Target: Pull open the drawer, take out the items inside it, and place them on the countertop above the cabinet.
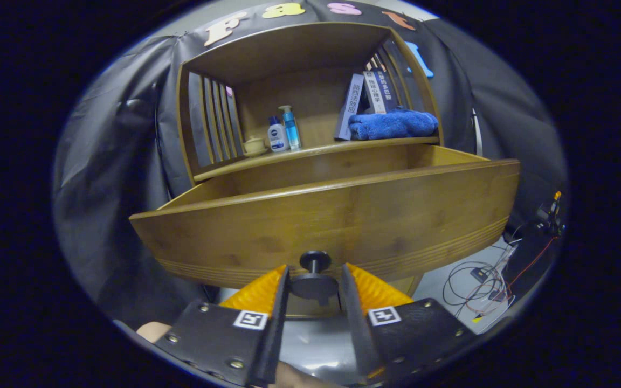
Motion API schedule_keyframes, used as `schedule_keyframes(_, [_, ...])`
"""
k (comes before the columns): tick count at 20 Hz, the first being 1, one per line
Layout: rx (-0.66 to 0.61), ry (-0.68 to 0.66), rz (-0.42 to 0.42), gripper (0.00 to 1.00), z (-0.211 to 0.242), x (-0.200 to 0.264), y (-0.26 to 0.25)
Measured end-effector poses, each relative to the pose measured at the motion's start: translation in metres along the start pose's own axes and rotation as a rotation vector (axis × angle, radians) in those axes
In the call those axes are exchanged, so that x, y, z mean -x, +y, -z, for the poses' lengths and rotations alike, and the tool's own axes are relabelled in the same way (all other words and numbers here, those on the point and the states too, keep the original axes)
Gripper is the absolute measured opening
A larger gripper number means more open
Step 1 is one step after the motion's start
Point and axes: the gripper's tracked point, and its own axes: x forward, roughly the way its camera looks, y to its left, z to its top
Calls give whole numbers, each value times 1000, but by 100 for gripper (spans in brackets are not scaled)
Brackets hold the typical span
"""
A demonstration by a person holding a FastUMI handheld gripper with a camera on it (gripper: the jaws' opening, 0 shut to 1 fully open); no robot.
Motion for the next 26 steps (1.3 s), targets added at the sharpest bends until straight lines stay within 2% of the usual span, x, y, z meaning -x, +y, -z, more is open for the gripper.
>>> schedule_keyframes(1, [16,-6,4,59,-1,5,-2])
schedule_keyframes(5, [49,-45,-3,60,-24,29,-2])
schedule_keyframes(8, [51,-94,-9,60,-60,40,3])
schedule_keyframes(14, [87,-113,-27,60,-119,11,8])
schedule_keyframes(20, [100,4,-51,60,-133,-48,12])
schedule_keyframes(26, [183,310,-54,60,-107,-96,12])
